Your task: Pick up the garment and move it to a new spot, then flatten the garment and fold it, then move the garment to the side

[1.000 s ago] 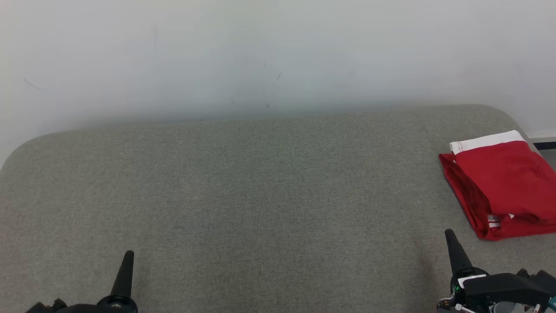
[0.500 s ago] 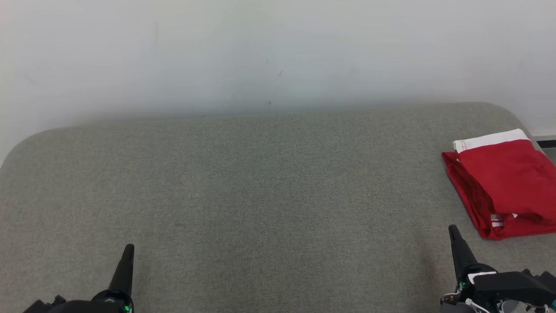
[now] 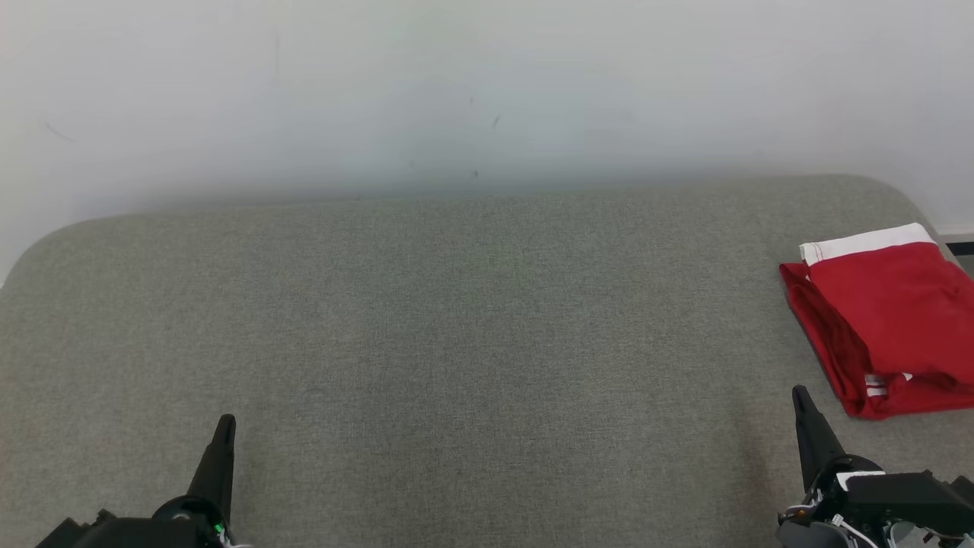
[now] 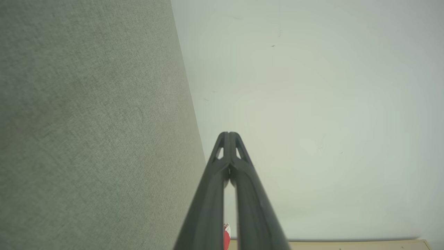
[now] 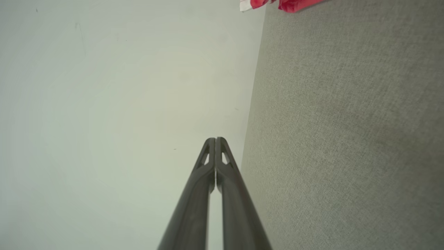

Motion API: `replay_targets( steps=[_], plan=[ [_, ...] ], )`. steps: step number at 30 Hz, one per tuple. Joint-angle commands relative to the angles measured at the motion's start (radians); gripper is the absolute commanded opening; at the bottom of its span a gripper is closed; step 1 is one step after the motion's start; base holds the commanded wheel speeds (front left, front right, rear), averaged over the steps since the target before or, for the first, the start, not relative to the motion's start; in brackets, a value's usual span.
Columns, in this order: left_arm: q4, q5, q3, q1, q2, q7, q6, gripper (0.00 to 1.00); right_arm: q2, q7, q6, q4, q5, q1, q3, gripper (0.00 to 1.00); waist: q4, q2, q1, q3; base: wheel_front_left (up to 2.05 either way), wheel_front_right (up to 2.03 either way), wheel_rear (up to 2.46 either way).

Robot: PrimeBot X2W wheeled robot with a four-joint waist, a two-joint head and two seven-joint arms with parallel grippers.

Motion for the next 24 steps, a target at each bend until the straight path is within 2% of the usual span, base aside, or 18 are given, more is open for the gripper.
replay_targets(
  steps=[1,11,24],
  plan=[
    [-0.006,-0.026,0.004,-0.016,0.006,0.007,-0.008,0.00,0.002,0.007,-0.002,-0.010,0.027,-0.011,-0.006,0.00,0.001,-0.0001,-0.0001,0.002,0.00,0.00,0.00],
    [-0.007,-0.087,0.006,-0.022,0.006,0.022,-0.009,0.00,0.005,0.021,-0.002,-0.020,0.086,-0.011,-0.017,0.00,0.005,-0.0001,-0.0001,0.009,0.00,0.00,0.00],
    [-0.007,-0.083,0.005,-0.020,0.006,0.022,-0.008,0.00,0.004,0.021,-0.002,-0.019,0.080,-0.009,-0.016,0.00,0.005,-0.0001,-0.0001,0.009,0.00,0.00,0.00]
  ],
)
